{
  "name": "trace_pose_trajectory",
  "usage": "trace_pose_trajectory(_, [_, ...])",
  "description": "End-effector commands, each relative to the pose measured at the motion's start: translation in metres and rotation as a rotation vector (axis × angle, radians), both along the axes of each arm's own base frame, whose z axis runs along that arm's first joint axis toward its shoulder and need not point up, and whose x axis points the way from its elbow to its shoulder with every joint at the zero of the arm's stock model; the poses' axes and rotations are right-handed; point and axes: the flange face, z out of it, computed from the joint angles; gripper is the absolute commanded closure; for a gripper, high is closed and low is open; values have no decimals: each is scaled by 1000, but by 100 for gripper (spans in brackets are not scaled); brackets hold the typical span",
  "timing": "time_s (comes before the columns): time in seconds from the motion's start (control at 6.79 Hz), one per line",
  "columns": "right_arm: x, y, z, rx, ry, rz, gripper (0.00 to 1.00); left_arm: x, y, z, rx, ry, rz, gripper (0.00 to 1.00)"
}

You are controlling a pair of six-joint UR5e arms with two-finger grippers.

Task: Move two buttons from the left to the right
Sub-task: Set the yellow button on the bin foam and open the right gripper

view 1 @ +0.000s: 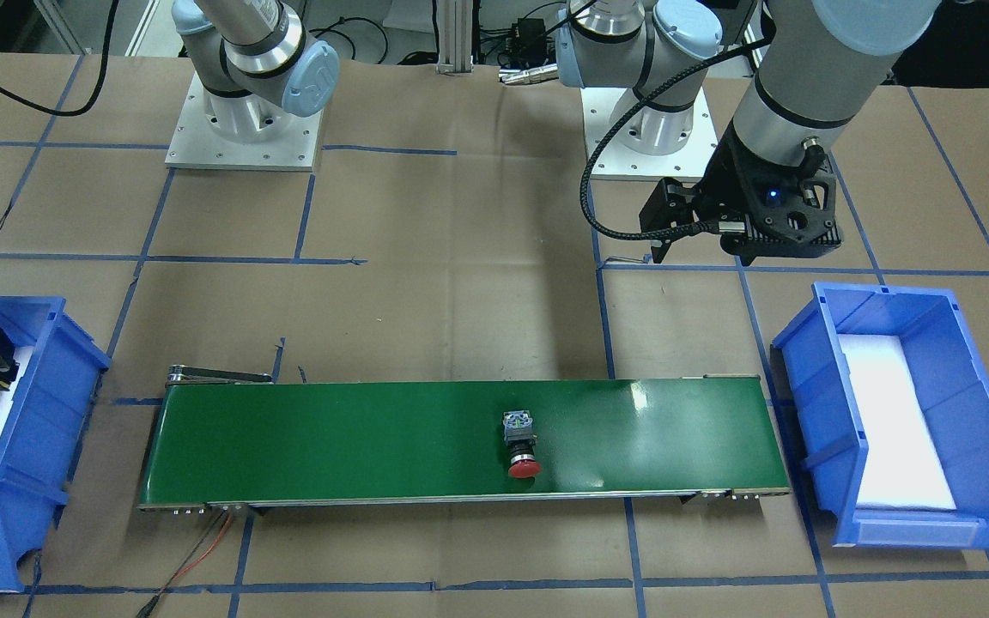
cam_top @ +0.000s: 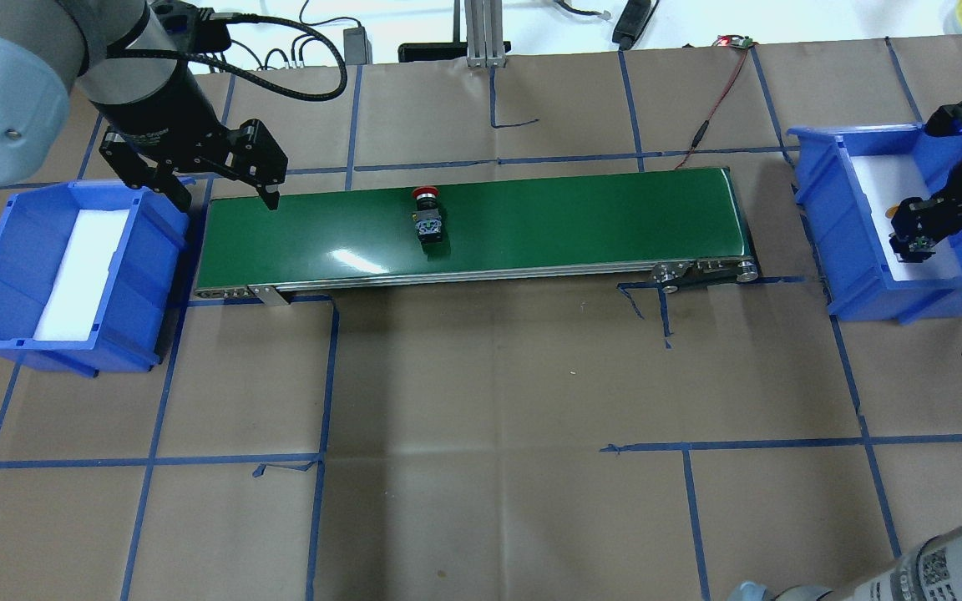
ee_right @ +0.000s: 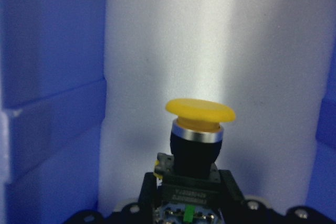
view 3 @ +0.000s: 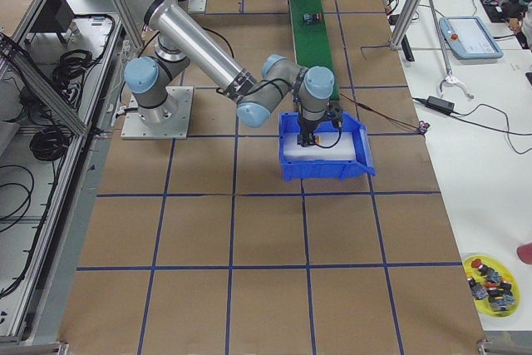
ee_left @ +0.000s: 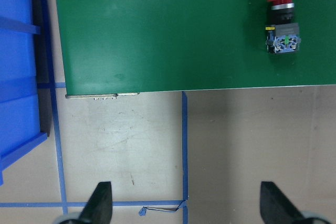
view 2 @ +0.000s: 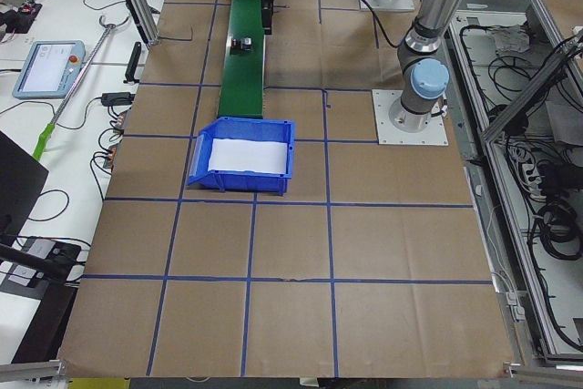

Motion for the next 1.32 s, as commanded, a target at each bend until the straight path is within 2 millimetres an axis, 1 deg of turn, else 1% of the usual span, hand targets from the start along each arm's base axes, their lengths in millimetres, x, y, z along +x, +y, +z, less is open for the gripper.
trace_pose_trajectory(0.0, [-5, 6, -34, 35, -23, -11, 97, 0, 1, 1, -1, 0, -3, 0])
trace_pose_trajectory(0.15, [-6, 7, -35, 44, -21, -13, 90, 0, 1, 1, -1, 0, -3, 0])
trace_pose_trajectory(0.29, [-6, 5, -31, 33, -19, -13, 44, 0, 0, 1, -3, -1, -3, 0])
trace_pose_trajectory(0.44, [-6, 5, -30, 26, -21, -21, 3, 0, 0, 1, -3, -1, -3, 0])
trace_pose_trajectory(0.74, [-7, 3, -22, 14, -13, -21, 2, 0, 0, 1, -3, -1, -4, 0])
trace_pose_trajectory(0.88, [-8, 2, -8, -2, 0, -25, 2, 0, 0, 1, -3, 0, -4, 0])
trace_pose_trajectory(1.03, [-5, 2, 32, -58, 36, -34, 2, 0, 0, 1, -3, 0, -4, 0])
trace_pose_trajectory(1.18, [2, 9, 76, -98, 63, -86, 1, 0, 0, 1, -3, 0, -4, 0])
